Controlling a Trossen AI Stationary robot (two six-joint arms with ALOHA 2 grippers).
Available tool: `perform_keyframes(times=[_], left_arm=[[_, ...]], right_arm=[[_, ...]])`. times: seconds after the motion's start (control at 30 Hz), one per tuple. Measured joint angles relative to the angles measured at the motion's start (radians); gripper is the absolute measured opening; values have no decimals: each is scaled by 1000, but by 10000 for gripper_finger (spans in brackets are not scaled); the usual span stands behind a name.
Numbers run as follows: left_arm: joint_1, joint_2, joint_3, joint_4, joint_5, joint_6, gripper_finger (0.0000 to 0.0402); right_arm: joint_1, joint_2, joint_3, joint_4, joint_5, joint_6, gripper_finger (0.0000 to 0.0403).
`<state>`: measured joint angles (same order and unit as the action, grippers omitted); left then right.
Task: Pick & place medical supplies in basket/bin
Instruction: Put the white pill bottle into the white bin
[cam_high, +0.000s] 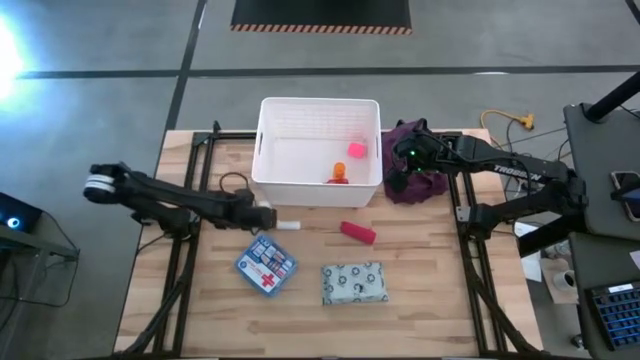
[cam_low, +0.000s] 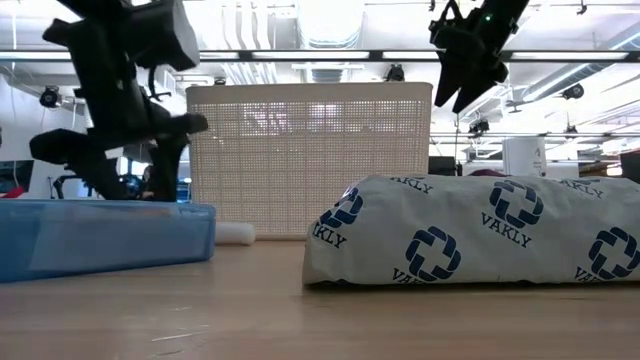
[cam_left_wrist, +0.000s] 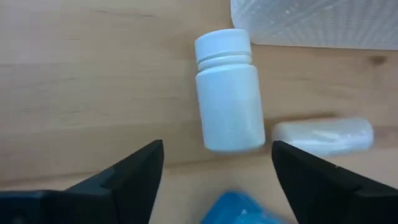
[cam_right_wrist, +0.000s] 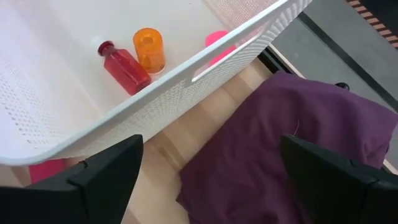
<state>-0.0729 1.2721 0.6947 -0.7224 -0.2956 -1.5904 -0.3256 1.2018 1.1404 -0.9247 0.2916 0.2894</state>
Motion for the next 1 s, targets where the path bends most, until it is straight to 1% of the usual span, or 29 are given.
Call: perform_keyframes(times=[0.1, 0.2, 0.33, 0.43, 0.53, 0.6, 0.7, 0.77, 0.8, 0.9, 1.0], left_arm=[[-14, 94, 28, 16, -23, -4, 298], [-19, 175, 76, 28, -90, -54, 299], [-18, 250, 133, 35, -168, -66, 299], [-18, 293, 136, 32, -169, -56, 297], [-20, 319, 121, 31, -126, -63, 280], [-33, 325, 113, 30, -121, -72, 257], [-42, 313, 109, 17, -112, -73, 205], [-47, 296, 109, -28, -112, -72, 167], [-52, 283, 109, -55, -114, -73, 156], [-83, 228, 118, -120, -113, -73, 156], [-147, 142, 163, -179, -102, -85, 156]], right_arm=[[0, 0, 0, 6, 1, -8, 368], [0, 0, 0, 9, 1, -8, 368], [0, 0, 0, 9, 0, -5, 368], [0, 0, 0, 9, 0, -4, 368], [0, 0, 0, 9, 0, -4, 368], [0, 0, 0, 9, 0, -4, 368], [0, 0, 0, 9, 0, -3, 368], [0, 0, 0, 10, 0, -4, 368], [0, 0, 0, 13, 0, -4, 368], [0, 0, 0, 22, 0, -4, 368], [0, 0, 0, 23, 0, -4, 368]])
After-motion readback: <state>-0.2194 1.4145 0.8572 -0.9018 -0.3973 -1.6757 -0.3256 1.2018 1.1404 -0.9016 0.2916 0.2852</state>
